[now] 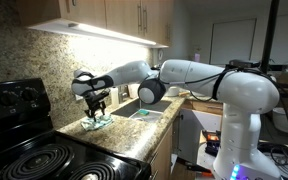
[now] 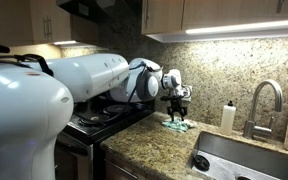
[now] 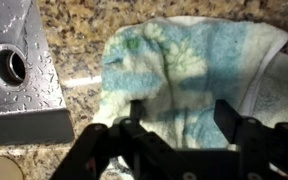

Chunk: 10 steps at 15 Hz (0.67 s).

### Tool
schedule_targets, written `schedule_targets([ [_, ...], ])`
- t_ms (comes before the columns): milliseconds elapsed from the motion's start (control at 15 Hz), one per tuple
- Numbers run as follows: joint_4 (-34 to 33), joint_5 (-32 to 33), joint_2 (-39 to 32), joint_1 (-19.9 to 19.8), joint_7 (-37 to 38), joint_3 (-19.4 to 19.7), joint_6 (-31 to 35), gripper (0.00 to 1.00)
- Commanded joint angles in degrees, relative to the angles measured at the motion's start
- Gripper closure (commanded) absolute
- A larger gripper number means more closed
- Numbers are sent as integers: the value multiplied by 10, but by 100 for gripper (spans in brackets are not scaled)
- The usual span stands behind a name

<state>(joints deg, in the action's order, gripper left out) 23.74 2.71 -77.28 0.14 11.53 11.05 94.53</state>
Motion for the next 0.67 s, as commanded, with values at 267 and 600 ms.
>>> schedule_targets([
  [267, 12, 1, 7, -2, -22, 2, -8, 78],
  [600, 13, 1, 6, -3, -24, 5, -8, 96],
])
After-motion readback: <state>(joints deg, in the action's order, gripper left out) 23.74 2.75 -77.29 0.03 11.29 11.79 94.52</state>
